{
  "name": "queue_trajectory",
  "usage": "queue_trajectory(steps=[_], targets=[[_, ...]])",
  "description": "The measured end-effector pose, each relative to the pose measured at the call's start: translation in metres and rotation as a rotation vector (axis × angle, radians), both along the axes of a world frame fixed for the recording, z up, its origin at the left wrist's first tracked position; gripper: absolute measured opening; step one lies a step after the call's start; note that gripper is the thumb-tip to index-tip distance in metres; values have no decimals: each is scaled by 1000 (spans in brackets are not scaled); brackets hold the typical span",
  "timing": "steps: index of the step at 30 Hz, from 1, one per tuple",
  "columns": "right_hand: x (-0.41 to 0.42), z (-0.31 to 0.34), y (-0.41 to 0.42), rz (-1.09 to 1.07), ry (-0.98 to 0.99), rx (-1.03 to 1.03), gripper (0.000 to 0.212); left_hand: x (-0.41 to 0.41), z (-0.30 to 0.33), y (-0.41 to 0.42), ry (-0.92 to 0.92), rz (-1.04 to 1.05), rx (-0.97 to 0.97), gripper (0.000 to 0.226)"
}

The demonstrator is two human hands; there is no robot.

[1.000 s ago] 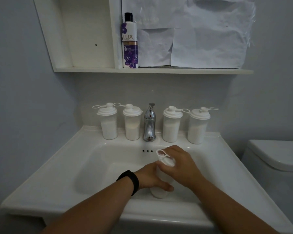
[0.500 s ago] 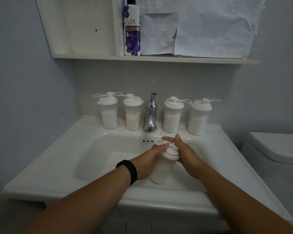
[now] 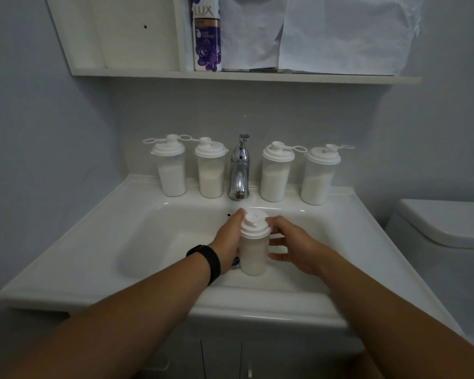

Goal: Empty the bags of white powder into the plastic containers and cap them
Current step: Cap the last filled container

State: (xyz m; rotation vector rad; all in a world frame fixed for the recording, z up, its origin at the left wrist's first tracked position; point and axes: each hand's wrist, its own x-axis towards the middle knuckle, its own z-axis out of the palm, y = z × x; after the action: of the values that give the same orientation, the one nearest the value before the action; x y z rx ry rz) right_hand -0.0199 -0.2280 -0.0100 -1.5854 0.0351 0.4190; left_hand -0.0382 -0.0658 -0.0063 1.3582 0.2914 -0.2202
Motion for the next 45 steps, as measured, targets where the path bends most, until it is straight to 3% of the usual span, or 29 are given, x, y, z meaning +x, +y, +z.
queue_trajectory(steps=[10,16,22,27,31,35,39,45], targets=[[4,2,7,61,111,2,53,3,1,-2,24,-74,96,42],[6,4,13,26,58,-43,40,10,-4,5,31,-115,111,37],[1,-4,16,-15,-6,-123,54,9,-8,-2,-48,-85,180,30],[-5,-7,-1,102,92,51,54,4,-11,10,12,-239,189,63],[-10,-4,-1,131,74,57,46,-3,-7,14,15,-286,174,71],[-8,-7,0,113,46,47,45,1,-13,16,35,-273,163,61],[-8,-9,12,73,-59,-120,52,3,-8,20,69,-291,104,49],[-19,-5,19,-12,-89,-161,59,-9,-4,20,52,-251,172,56]])
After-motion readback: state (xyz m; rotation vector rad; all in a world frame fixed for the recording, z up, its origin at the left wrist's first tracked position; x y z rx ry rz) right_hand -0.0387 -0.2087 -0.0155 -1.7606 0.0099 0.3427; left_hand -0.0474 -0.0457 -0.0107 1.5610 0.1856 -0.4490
